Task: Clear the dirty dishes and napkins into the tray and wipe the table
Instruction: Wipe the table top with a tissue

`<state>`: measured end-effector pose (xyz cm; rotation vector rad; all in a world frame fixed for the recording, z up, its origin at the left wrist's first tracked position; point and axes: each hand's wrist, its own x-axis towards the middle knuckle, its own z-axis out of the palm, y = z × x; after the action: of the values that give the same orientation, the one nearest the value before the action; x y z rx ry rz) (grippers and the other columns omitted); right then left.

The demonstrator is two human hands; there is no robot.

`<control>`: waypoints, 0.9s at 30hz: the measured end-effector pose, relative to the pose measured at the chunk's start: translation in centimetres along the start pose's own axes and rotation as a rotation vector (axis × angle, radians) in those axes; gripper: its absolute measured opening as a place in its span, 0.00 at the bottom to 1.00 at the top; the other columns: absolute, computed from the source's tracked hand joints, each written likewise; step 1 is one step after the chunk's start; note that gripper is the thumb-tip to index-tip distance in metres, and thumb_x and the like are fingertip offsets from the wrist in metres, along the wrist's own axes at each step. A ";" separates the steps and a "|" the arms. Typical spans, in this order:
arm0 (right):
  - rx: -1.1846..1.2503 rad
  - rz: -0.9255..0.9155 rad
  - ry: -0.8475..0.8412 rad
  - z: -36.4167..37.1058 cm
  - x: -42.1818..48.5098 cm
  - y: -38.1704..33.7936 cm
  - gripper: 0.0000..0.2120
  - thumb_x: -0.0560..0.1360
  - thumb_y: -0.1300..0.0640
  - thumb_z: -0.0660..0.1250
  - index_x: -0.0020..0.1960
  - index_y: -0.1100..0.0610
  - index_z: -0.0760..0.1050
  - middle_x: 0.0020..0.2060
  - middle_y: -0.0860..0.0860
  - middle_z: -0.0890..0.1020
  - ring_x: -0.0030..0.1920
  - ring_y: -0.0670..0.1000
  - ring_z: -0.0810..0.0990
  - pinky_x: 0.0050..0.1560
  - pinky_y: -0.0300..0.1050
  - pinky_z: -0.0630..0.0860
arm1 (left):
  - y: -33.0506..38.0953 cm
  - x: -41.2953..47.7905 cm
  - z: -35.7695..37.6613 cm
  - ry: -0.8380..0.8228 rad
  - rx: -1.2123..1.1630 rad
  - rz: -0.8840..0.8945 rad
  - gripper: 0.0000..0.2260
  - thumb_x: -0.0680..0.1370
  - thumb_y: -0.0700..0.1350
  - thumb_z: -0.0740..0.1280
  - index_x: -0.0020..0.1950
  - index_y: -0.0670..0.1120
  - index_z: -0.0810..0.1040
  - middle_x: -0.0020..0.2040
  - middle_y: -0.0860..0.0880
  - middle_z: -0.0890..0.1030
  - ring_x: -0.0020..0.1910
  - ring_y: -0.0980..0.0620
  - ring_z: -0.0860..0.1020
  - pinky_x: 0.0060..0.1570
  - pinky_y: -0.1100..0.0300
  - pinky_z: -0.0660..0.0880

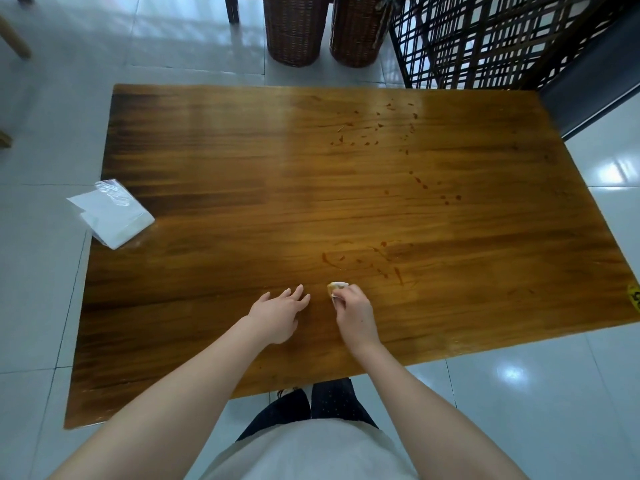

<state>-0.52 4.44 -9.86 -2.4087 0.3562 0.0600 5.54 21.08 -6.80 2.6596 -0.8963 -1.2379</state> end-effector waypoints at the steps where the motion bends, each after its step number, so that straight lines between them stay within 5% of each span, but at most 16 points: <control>1: 0.017 0.058 0.032 -0.8 0.4 0.6 0.09 0.79 0.62 0.62 0.56 0.61 0.79 0.50 0.52 0.79 0.51 0.47 0.76 0.52 0.39 0.74 | 0.1 0.0 -0.1 -0.008 0.006 -0.005 0.27 0.83 0.42 0.55 0.79 0.53 0.48 0.80 0.51 0.45 0.78 0.50 0.48 0.74 0.46 0.50; 6: -0.004 0.398 0.269 -6.3 2.2 6.1 0.09 0.78 0.63 0.64 0.55 0.61 0.80 0.51 0.56 0.80 0.51 0.54 0.78 0.52 0.46 0.77 | 0.2 -0.1 0.2 -0.026 0.007 -0.013 0.28 0.83 0.41 0.55 0.79 0.53 0.45 0.80 0.51 0.43 0.78 0.50 0.46 0.74 0.45 0.49; 11: -0.073 0.525 0.331 -8.4 2.6 8.7 0.10 0.77 0.66 0.63 0.56 0.65 0.79 0.53 0.61 0.79 0.53 0.58 0.77 0.53 0.50 0.76 | 0.2 0.0 0.1 -0.031 -0.009 -0.026 0.29 0.83 0.40 0.55 0.79 0.54 0.46 0.80 0.52 0.44 0.78 0.50 0.46 0.75 0.45 0.49; 15: -0.027 0.438 0.286 -5.9 3.0 6.1 0.10 0.79 0.64 0.62 0.56 0.63 0.79 0.53 0.57 0.78 0.46 0.49 0.73 0.46 0.40 0.72 | 0.3 0.0 0.0 -0.035 -0.007 -0.034 0.29 0.82 0.40 0.55 0.79 0.54 0.47 0.80 0.52 0.44 0.78 0.50 0.47 0.74 0.45 0.49; 23: -0.002 -0.033 -0.043 -2.0 1.9 2.3 0.10 0.79 0.64 0.61 0.56 0.60 0.79 0.52 0.50 0.78 0.51 0.46 0.76 0.52 0.36 0.73 | 0.8 -0.1 -0.2 -0.035 -0.007 -0.054 0.29 0.82 0.40 0.56 0.79 0.54 0.47 0.80 0.52 0.44 0.78 0.50 0.47 0.75 0.45 0.50; 27: -0.011 0.012 -0.024 -4.1 2.5 4.6 0.09 0.79 0.63 0.62 0.56 0.60 0.79 0.52 0.51 0.78 0.52 0.47 0.76 0.53 0.36 0.73 | 0.7 -0.1 -0.3 -0.043 -0.009 -0.061 0.29 0.83 0.40 0.56 0.79 0.55 0.46 0.80 0.53 0.44 0.78 0.51 0.47 0.75 0.45 0.49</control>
<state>0.39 -2.16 -9.98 -2.4144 0.3606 0.0960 5.32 20.49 -6.29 2.6830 -0.8188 -1.3129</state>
